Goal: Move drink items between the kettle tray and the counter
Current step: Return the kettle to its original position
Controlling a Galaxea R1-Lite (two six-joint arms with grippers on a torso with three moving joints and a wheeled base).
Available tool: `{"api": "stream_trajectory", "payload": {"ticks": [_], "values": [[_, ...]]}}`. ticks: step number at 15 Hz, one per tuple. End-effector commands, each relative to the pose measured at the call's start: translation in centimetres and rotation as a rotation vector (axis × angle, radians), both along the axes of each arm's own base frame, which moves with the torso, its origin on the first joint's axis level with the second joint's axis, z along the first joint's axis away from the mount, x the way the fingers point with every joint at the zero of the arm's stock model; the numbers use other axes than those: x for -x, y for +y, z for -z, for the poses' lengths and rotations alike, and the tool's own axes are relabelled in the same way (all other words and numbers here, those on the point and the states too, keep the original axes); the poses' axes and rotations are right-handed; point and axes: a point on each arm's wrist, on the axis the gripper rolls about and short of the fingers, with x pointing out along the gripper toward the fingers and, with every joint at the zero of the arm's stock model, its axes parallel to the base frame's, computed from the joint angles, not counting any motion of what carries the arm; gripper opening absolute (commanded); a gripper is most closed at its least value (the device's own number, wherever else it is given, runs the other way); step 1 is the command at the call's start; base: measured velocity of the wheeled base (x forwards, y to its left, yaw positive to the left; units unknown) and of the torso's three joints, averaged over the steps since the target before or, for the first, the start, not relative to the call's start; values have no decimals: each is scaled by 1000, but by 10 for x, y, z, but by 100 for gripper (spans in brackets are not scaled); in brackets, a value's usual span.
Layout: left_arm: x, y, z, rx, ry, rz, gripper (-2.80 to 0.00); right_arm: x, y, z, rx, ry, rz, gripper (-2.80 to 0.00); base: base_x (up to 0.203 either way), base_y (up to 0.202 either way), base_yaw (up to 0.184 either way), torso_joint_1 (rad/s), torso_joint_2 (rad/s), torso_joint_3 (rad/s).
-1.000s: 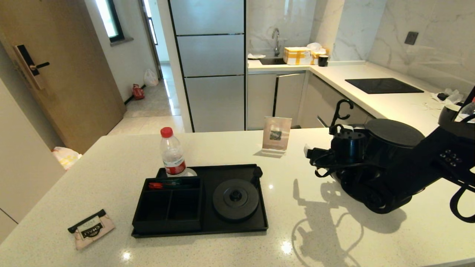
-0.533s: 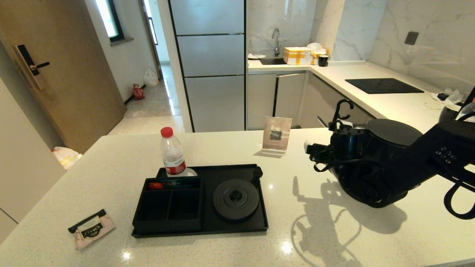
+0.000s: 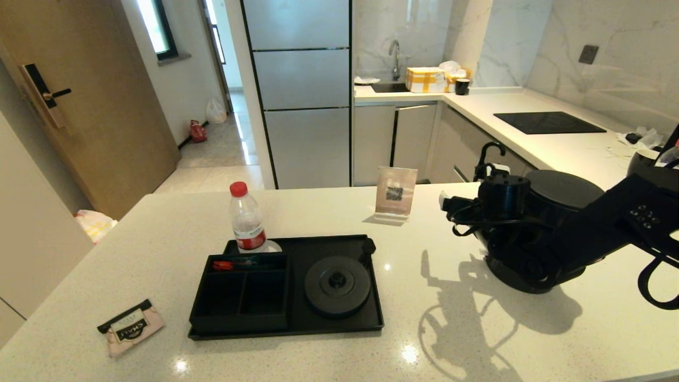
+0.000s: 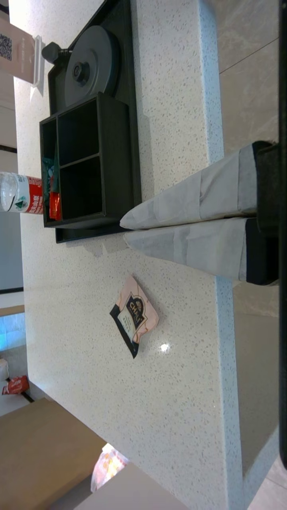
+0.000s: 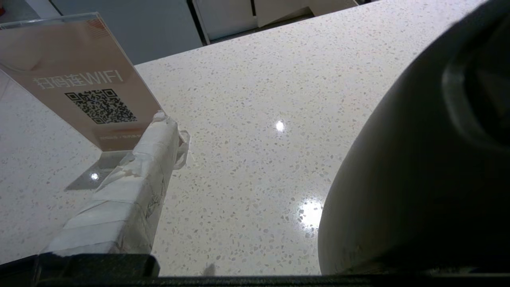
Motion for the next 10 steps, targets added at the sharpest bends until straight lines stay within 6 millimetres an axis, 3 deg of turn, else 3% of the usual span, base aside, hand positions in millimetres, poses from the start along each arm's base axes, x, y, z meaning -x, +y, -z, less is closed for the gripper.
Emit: {"api": "stream_trajectory", "payload": {"ticks": [1,2,10], "values": [[0,0,0,0,-2,0,-280,-1,0,0,0,-4,4,-261,0,0,0,0,0,0],[0,0,0,0,-2,0,-280,-1,0,-1,-1,-8,4,-280,0,0,0,0,0,0],[0,0,0,0,-2,0,-280,-2,0,1,0,-6,4,-280,0,0,0,0,0,0]]}}
